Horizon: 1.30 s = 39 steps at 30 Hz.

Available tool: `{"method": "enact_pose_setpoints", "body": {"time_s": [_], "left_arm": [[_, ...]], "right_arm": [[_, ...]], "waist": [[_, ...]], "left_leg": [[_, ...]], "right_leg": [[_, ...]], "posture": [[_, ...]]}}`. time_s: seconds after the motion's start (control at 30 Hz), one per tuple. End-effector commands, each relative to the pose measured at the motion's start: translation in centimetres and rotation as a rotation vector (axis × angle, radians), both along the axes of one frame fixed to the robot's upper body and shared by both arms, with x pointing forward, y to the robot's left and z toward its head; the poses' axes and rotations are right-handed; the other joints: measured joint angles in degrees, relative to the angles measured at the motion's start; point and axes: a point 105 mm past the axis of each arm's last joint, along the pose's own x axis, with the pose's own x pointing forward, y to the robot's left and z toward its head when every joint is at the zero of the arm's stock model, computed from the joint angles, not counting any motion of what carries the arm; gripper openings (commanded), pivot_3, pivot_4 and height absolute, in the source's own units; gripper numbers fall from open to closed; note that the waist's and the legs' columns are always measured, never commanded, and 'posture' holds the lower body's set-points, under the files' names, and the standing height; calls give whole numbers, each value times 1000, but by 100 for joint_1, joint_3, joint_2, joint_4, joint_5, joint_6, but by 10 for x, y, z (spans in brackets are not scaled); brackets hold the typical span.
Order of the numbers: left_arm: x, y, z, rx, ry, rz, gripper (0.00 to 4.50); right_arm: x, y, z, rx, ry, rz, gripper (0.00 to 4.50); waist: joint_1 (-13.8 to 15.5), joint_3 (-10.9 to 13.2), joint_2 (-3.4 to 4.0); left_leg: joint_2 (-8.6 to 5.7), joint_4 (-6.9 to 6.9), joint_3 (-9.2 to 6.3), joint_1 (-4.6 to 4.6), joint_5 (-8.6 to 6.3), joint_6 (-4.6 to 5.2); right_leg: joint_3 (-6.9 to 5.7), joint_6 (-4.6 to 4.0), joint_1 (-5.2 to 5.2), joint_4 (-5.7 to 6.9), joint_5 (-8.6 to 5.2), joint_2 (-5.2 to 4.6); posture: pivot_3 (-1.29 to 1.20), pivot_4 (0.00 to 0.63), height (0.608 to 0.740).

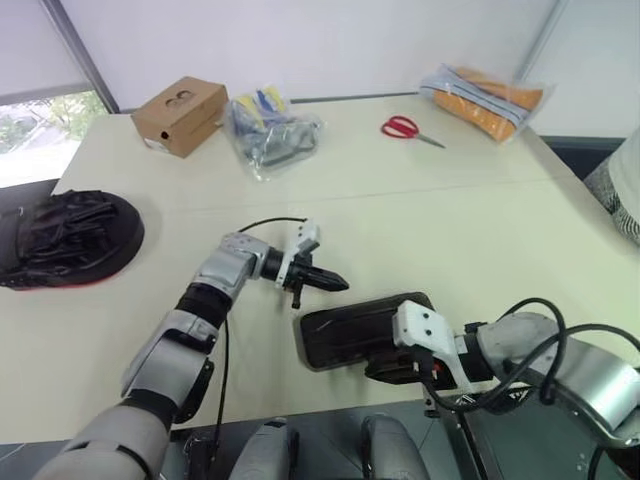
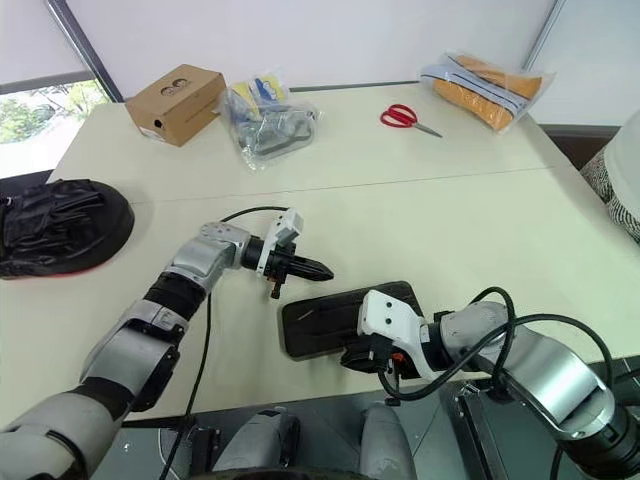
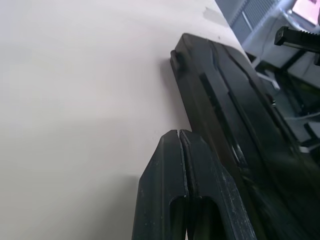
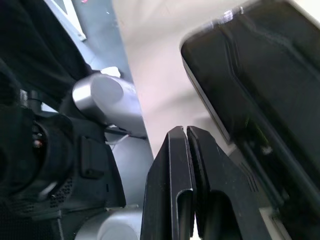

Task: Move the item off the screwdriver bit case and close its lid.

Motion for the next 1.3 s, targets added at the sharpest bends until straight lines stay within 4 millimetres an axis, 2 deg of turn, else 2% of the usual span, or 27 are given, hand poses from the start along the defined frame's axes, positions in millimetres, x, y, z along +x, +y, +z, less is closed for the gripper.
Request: {"method": "enact_pose_setpoints", "body": {"time_s": [0.03, 0.3, 0.5, 0.67, 0.93, 1.3], "left_arm": [[1, -8, 3, 1, -50, -15, 0], [-9, -21, -6, -4, -52, -64, 0], [-15, -28, -16, 6, -36, -84, 0], [-22, -31, -25, 19, -19, -114, 0], [-34, -29, -42, 60, -5, -153, 0], [-40, -25, -50, 76, 14, -167, 0]], "right_arm": [[3, -5, -8, -43, -39, -16, 77], [17, -16, -15, -112, -129, -77, 77], [24, -20, -9, -111, -163, -107, 77], [27, -23, -12, -126, -180, -120, 77], [40, -27, -14, -154, -244, -165, 77], [57, -26, -9, -152, -330, -223, 77]], "waist": [[9, 0, -1], [15, 1, -2], [16, 1, -2], [16, 1, -2], [16, -3, -4], [-71, -18, -18]], "left_leg": [[0, 0, 0, 0, 0, 0], [-1, 2, 1, -1, 0, 0], [-1, 4, 0, -1, 0, 0], [-1, 4, 0, -1, 0, 0], [-1, 3, 0, 6, 0, 0], [8, 1, -2, 20, 0, 0]], "right_leg": [[0, 0, 0, 0, 0, 0], [1, 0, 1, -1, 0, 0], [1, 0, 1, 0, 0, 0], [0, 0, 2, -1, 0, 0], [0, 0, 8, -1, 0, 0], [0, 0, 18, 2, 0, 9]], "posture": [[0, 150, 740], [0, 150, 740], [0, 150, 740], [0, 150, 740], [0, 150, 740], [0, 150, 740]]}}
